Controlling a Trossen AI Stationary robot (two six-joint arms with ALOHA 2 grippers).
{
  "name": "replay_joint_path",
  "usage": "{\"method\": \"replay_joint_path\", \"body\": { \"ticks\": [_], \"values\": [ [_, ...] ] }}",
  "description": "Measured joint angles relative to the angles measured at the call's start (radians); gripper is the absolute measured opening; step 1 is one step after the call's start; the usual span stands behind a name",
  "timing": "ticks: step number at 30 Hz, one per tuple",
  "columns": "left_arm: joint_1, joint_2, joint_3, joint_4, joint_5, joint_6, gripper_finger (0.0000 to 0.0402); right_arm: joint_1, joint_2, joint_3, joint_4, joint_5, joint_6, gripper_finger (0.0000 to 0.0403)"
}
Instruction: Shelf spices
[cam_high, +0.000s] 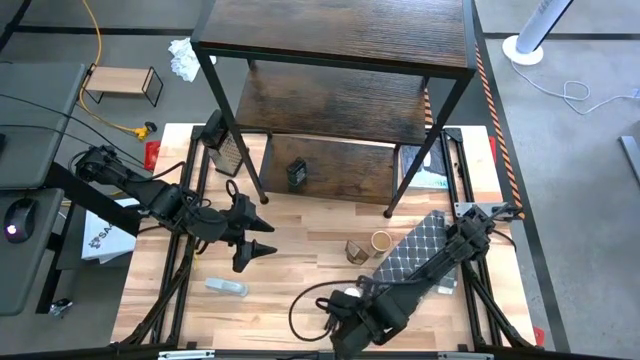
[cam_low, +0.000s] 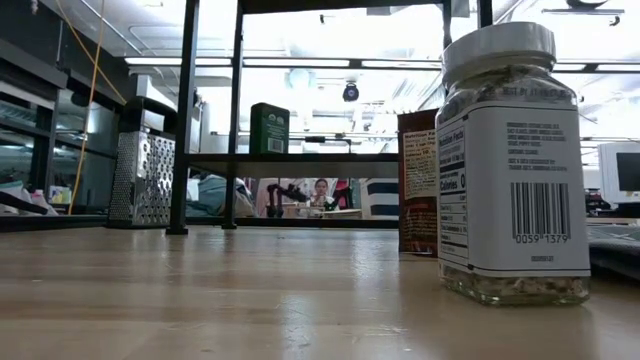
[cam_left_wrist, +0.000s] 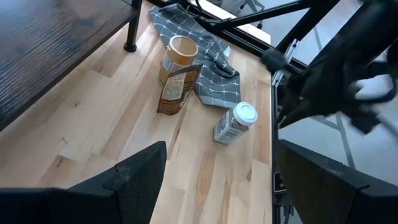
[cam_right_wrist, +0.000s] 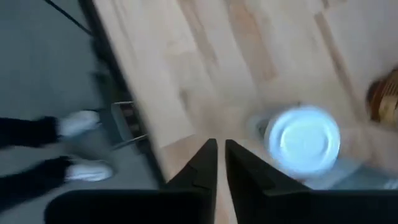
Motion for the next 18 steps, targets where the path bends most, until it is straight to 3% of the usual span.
{"method": "replay_joint_path", "body": {
  "ticks": [4, 8, 14, 18],
  "values": [
    [0.000, 0.000, 0.000, 0.000, 0.000, 0.011, 0.0294, -0.014, -0.001, 0.087, -0.111, -0.016, 0.185, 0.0076],
    [0.000, 0.000, 0.000, 0.003, 0.032, 0.049, 0.0294, -0.014, -0.001, 0.115, -0.205, 0.032, 0.438, 0.0155],
    [0.000, 0.000, 0.000, 0.002, 0.076, 0.063, 0.0294, -0.011, -0.001, 0.071, -0.212, 0.022, 0.711, 0.0276],
    [0.000, 0.000, 0.000, 0.002, 0.091, 0.063, 0.0294, -0.026, 0.000, 0.021, -0.212, -0.019, 0.778, 0.0324]
  ]
}}
